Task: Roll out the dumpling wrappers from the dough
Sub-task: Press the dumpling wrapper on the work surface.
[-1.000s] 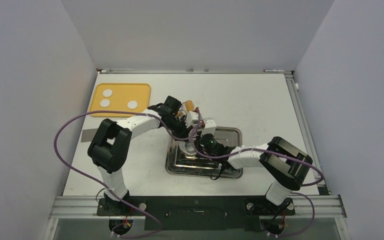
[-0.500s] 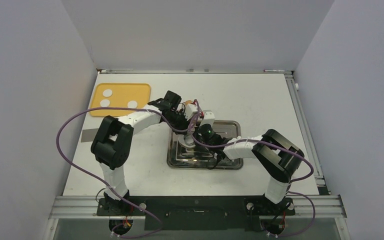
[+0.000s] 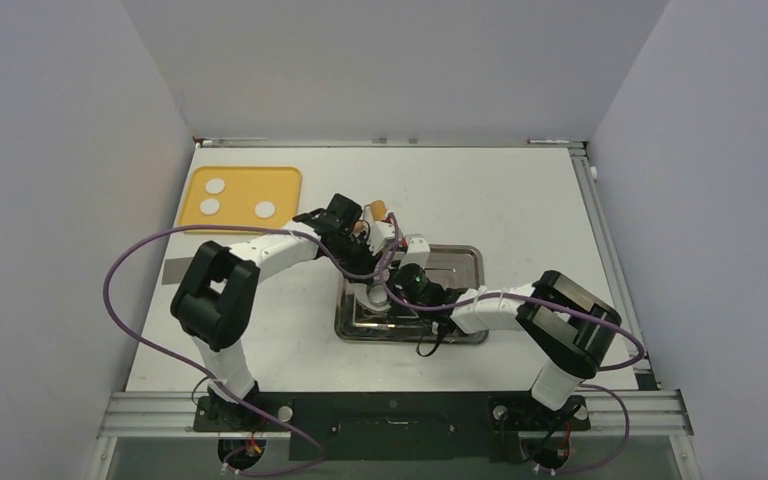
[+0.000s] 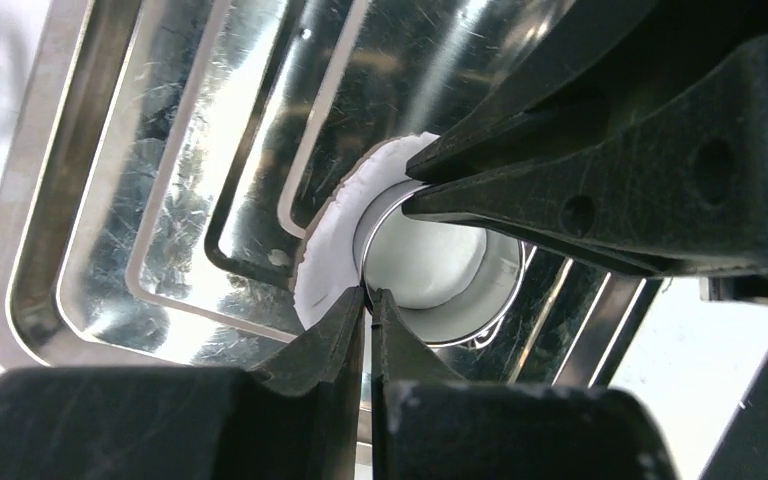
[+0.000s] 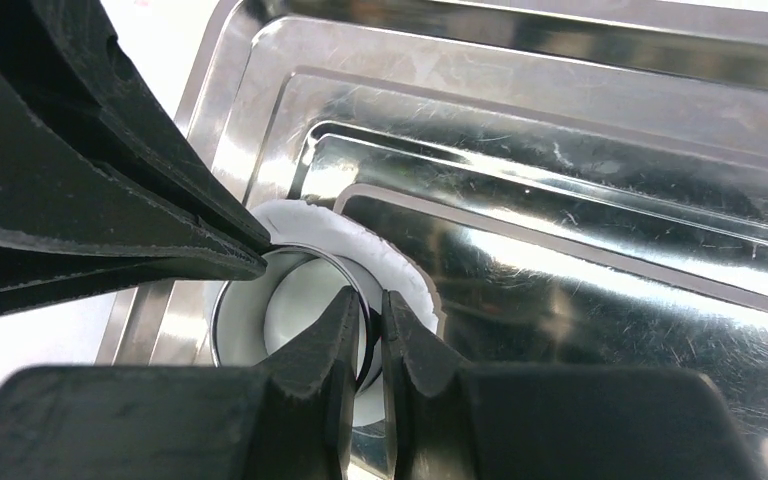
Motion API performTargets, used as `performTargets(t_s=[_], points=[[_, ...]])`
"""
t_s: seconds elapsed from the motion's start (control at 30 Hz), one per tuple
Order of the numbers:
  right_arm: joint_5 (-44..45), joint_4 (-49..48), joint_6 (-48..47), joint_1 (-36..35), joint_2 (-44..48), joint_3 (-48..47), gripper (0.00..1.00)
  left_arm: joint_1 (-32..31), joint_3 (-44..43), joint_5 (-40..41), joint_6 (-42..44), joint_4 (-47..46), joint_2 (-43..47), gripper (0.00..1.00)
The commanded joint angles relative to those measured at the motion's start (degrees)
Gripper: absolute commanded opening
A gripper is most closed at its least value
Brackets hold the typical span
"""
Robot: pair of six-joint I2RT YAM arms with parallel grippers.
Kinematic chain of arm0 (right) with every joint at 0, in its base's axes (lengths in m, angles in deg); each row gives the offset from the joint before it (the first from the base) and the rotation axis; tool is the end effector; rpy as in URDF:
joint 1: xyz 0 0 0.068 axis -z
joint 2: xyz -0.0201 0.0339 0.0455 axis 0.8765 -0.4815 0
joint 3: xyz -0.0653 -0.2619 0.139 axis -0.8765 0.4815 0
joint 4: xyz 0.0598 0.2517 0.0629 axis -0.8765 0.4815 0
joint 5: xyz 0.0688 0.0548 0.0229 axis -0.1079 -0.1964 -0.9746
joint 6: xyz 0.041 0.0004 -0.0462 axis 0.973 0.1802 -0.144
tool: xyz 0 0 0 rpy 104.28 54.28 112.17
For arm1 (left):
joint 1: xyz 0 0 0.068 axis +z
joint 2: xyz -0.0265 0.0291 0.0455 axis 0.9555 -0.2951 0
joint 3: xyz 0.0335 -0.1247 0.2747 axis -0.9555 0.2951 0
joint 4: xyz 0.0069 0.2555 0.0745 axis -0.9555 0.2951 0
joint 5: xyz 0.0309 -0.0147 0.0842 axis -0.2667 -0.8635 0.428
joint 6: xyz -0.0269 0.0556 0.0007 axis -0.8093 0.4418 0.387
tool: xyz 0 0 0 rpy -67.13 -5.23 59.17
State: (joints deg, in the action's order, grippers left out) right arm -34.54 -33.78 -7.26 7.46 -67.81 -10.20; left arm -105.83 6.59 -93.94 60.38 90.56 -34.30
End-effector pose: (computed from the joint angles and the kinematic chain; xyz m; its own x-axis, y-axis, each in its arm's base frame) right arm 0.2064 0.2604 0.1596 -0.6777 0.0702 -0.7320 -0.2999 0.8825 0.3623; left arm 0.2933 -0.2176 0.1918 -0.3970 0.7306 -0.5555 0.9175 0.3303 -0.2213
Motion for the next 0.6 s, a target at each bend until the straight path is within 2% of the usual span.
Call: performTargets(t_s=[0.0, 0.17, 0.4, 0.57], points=[[4.46, 11.86, -11.85, 7.89, -5.0, -5.67, 0.09, -6.14, -0.38, 14.38, 14.1, 11.59, -7.92, 0.0], [5.81, 13.37, -13.39, 7.96, -5.07, -7.96, 0.08, -7.7, -5.38, 14.9, 13.18, 10.34, -8.66, 0.0], [10.75, 16.41, -10.56, 10.69, 3.28, 2.96, 0.08, -13.63, -4.69, 9.67, 14.15, 11.88, -8.77, 0.0], [6.5, 12.87, -10.3, 12.28, 3.76, 2.6, 0.08, -12.11, -4.13, 11.89, 14.3, 12.76, -8.81, 0.0]])
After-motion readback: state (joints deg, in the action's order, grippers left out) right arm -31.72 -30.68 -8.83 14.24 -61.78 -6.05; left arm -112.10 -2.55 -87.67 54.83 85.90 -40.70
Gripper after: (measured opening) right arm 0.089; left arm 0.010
